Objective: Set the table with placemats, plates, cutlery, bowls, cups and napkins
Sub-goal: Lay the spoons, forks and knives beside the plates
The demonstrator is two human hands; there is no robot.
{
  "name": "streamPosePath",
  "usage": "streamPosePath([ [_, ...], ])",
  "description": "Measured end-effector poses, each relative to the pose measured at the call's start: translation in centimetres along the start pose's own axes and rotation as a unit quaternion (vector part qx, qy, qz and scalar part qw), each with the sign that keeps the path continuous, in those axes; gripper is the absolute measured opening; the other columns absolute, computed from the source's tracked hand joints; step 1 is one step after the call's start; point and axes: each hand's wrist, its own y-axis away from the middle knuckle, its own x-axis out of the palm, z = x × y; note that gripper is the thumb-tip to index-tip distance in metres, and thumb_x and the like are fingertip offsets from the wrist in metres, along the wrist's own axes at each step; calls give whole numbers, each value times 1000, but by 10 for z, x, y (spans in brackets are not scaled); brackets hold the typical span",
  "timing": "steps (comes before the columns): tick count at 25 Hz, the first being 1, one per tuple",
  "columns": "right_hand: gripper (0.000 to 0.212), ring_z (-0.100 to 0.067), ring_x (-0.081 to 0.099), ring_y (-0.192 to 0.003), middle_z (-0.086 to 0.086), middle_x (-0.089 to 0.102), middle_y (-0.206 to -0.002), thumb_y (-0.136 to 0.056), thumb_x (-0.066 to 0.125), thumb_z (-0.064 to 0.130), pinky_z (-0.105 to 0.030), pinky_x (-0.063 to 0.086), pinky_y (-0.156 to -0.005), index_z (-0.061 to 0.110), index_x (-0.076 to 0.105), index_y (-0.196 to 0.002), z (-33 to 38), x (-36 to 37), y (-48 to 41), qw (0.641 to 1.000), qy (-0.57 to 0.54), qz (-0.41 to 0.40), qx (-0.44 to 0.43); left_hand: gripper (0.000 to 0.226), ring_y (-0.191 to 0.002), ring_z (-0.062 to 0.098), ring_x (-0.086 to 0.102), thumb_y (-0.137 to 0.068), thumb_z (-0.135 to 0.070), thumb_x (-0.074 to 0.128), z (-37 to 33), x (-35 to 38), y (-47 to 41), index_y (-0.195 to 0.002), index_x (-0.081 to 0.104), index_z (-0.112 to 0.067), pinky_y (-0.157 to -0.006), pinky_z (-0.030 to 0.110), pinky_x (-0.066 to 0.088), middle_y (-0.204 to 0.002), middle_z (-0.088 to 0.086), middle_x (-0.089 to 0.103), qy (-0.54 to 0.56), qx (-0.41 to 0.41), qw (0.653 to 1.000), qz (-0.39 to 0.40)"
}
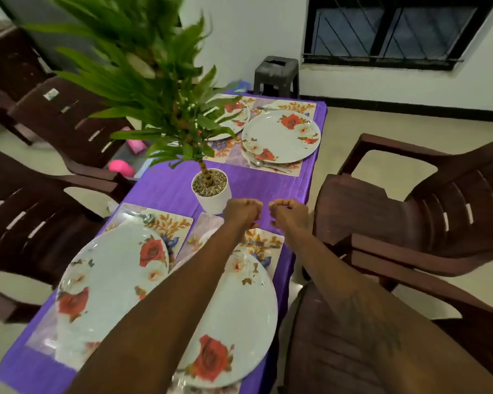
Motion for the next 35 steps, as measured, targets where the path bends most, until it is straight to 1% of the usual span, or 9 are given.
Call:
streamPosePath([
  [5,8,-14,72,-81,10,76,-82,-76,81,30,-38,62,-80,27,75,-81,-17,23,99,991,101,63,-66,20,-83,14,73,-91,-34,69,51,-79,85,-102,82,-24,-85,28,55,-94,-4,80,-258,186,948,-7],
  [7,8,-11,72,-81,11,75,-85,-81,81,26,-34,60,-80,27,74,-83,-25,42,136,984,130,87,-88,21,-81,15,74,-90,-32,68,65,-114,106,-99,82,-20,-85,30,55,-86,-2,79,-273,197,942,-1],
  [11,9,-13,72,-84,12,74,-83,-80,82,27,-26,56,-73,25,75,-86,-46,94,210,970,177,120,-116,34,-95,24,72,-78,-34,70,115,-197,126,-101,81,-11,-91,37,54,-98,8,79,-265,239,933,-29],
  [17,9,-13,73,-80,12,75,-77,-75,80,33,-42,61,-82,29,74,-81,-91,211,320,958,208,116,-157,27,-110,24,68,-86,-23,80,194,-353,155,-110,79,-11,-91,22,38,-113,9,75,-269,222,937,-34],
  [19,8,-14,72,-79,10,75,-78,-78,79,32,-39,60,-84,29,72,-81,-102,259,357,951,215,123,-183,27,-111,22,66,-87,-25,78,215,-415,168,-111,78,-11,-89,19,34,-115,6,75,-265,217,938,-54],
  [22,7,-12,70,-83,10,74,-83,-83,79,26,-31,57,-85,28,73,-87,-112,325,404,939,232,145,-208,27,-100,18,68,-88,-28,76,241,-501,179,-108,80,-11,-86,20,38,-106,-1,76,-266,215,936,-87],
  [25,7,-13,69,-83,6,74,-85,-85,78,24,-26,53,-82,22,75,-91,-121,387,430,932,241,167,-214,20,-96,23,71,-89,-24,74,257,-571,168,-102,80,-11,-89,26,49,-103,7,78,-299,175,933,-97],
  [28,8,-9,67,-79,6,74,-83,-86,78,21,-20,50,-75,18,76,-94,-130,447,438,928,242,179,-219,18,-87,21,70,-92,-25,69,263,-619,149,-93,79,-11,-79,28,51,-93,4,77,-307,166,934,-81],
  [35,9,-10,70,-77,8,74,-78,-83,79,23,-22,53,-78,21,77,-91,-153,592,418,936,264,146,-182,30,-111,24,69,-92,-30,70,280,-731,49,-117,76,-13,-97,34,51,-116,6,75,-349,141,925,-44],
])
